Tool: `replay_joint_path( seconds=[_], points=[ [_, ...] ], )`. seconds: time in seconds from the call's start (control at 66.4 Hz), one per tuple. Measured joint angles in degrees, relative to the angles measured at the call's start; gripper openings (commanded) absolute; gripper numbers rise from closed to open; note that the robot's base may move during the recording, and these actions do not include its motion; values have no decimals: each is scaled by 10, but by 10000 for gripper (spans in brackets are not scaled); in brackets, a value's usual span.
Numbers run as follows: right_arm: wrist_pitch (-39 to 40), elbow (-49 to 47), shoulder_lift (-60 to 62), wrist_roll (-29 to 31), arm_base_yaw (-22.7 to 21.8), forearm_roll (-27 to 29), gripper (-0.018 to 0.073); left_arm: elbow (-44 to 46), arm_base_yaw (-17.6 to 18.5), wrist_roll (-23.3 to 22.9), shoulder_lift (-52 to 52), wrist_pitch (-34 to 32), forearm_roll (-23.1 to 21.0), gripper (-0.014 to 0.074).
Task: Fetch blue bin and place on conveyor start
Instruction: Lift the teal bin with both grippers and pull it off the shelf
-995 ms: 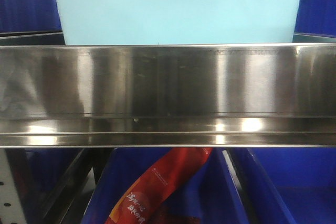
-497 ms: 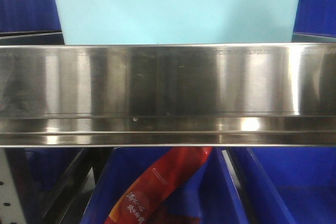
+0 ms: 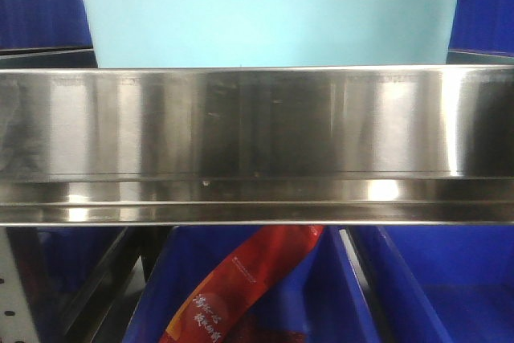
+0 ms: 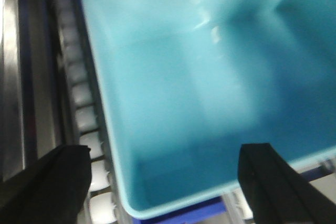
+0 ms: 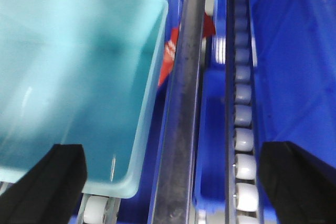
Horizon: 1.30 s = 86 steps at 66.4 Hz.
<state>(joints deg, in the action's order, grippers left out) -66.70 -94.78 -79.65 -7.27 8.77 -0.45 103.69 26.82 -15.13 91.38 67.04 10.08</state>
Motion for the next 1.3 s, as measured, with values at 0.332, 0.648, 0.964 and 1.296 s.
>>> replay_joint_path(
  seconds=[0.332,0.648,0.964,1.296],
  points=[
    [-28,-81,-145,-3,0,22,568,24,-75,-4,83,7,-54,465],
    [-13,-81,-227,10,0,41,568,25,-81,6,141,-5,-70,465],
    [10,-81,-260,16,0,45,334,26,-81,6,165,-17,-70,347],
    [14,-81,-263,13,0,46,-152,27,-82,5,165,-16,-76,-111]
  ],
)
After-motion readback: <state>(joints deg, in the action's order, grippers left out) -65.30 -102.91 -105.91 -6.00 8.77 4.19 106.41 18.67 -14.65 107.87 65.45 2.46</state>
